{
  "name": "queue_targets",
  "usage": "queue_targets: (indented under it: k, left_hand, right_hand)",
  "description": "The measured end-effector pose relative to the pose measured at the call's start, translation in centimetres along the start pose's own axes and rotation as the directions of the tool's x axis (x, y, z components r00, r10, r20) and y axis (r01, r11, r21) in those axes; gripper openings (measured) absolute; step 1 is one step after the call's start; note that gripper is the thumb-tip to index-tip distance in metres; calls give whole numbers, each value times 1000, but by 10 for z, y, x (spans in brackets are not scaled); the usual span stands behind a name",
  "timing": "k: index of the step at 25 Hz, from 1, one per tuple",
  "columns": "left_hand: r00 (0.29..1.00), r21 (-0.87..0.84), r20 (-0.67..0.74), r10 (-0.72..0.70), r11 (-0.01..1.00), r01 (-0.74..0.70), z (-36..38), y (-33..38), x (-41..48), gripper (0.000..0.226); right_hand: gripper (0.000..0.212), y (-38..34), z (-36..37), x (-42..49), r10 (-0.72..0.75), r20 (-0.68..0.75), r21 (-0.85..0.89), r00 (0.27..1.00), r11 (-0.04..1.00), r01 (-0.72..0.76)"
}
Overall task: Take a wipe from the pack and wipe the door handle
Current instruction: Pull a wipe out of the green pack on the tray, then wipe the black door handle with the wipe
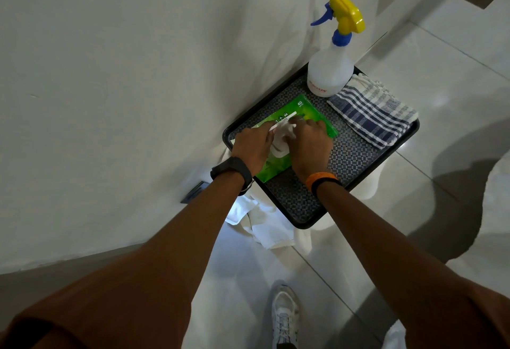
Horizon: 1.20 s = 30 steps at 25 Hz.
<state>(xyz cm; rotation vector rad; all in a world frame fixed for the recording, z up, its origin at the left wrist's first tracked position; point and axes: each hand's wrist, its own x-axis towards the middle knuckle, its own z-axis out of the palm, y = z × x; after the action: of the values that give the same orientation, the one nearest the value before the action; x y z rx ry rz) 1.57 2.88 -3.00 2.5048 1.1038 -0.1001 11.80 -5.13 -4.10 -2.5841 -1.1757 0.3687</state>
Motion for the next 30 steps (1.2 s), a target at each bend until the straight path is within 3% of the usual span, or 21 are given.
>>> queue_targets:
  k: [5,7,9,11,13,15,18,20,22,24,26,28,30]
  left_hand:
    - [1000,28,-23,-9,1000,9,1,0,0,36]
    - [999,39,-40,-19,999,21,4,2,-2,36]
    - [999,-56,-26,-32,998,30,7,2,-3,38]
    - [998,-149,60,20,989,-10,10,1,-8,47]
    - [971,-41,223,91,996,-84,12,1,-17,61]
    - [949,9,293,114,992,-122,9,3,-30,64]
    - [982,-316,170,84,948,-27,-9,12,-63,56]
    - [999,-525,-6,-38,850,29,-27,15,-91,52]
    - [978,-660,-93,-185,747,79,-51,13,-120,47]
    - [948,-743,-162,-274,666,66,-81,4,-150,32]
    - [901,-746,-264,-343,665,35,-114,-11,-183,14]
    - [845,-767,-333,-420,642,17,-144,-22,-218,5]
    - [784,-806,-388,-484,590,-34,-183,-43,-262,5]
  right_hand:
    - [34,8,-9,3,50,24,177,998,983,-54]
    - [23,16,-15,0,48,30,315,998,948,-54]
    - [15,26,-21,-8,74,32,439,997,895,-81]
    - [16,36,-29,-22,121,37,518,992,847,-122]
    - [13,43,-35,-36,136,70,574,988,805,-151]
    - [16,46,-38,-48,145,144,661,979,723,-204]
    - [19,36,-45,-58,126,198,734,972,638,-232]
    - [20,19,-54,-65,98,206,780,974,584,-223]
    - [16,-4,-66,-76,38,198,799,979,573,-184]
    - [6,-36,-83,-93,-90,190,820,978,562,-108]
    - [15,-77,-99,-115,-181,163,846,970,531,-43]
    - [9,-118,-118,-140,-213,123,900,969,435,-18]
    - [15,-172,-138,-174,-209,81,957,975,288,-18]
